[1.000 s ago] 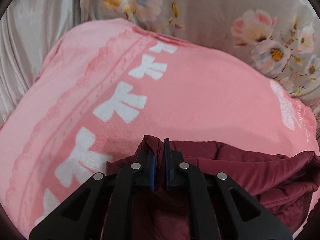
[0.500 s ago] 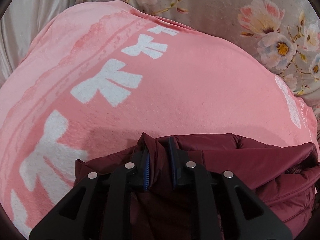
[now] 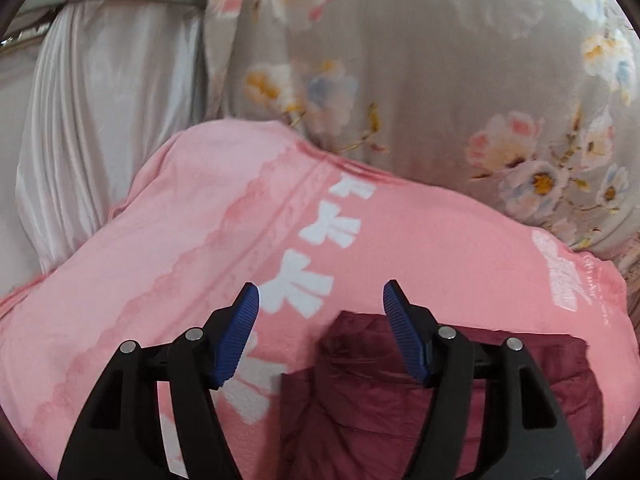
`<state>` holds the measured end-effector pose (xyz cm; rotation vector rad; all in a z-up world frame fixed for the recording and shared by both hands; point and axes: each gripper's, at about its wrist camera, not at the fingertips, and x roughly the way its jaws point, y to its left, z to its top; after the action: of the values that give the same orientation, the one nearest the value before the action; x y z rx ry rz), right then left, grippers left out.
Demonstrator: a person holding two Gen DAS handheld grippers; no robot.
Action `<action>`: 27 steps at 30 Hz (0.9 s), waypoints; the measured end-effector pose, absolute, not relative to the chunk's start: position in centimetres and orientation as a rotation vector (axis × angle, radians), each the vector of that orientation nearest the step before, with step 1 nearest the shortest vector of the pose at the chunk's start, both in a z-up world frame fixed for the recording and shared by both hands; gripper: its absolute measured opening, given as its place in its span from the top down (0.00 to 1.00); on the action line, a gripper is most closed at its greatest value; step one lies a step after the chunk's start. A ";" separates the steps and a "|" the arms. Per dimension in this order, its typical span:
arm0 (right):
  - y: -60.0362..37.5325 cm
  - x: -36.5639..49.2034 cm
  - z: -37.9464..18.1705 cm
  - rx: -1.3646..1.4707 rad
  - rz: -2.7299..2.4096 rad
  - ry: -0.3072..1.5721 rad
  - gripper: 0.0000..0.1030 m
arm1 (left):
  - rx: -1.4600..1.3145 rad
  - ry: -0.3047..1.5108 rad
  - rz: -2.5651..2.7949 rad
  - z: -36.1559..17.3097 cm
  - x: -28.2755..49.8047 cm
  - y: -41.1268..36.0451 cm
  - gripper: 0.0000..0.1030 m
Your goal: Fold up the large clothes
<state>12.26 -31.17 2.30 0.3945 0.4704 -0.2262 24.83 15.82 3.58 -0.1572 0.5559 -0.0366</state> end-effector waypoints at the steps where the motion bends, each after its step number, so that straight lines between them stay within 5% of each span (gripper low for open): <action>1: -29.8 12.9 2.4 0.372 -0.201 0.492 0.71 | -0.153 0.566 -0.082 4.0 24.7 14.5 0.39; 10: -17.4 22.2 -1.0 0.092 -0.017 0.735 0.78 | 0.007 0.817 -0.258 -3.6 28.3 1.0 0.39; 27: -19.3 25.5 -8.3 0.174 -0.095 0.853 0.82 | 0.035 0.822 -0.250 -9.6 31.8 -1.3 0.31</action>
<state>25.51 -19.32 -8.30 0.1742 0.8528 -0.0953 31.82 -1.29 -9.59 0.0346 0.8218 -0.2504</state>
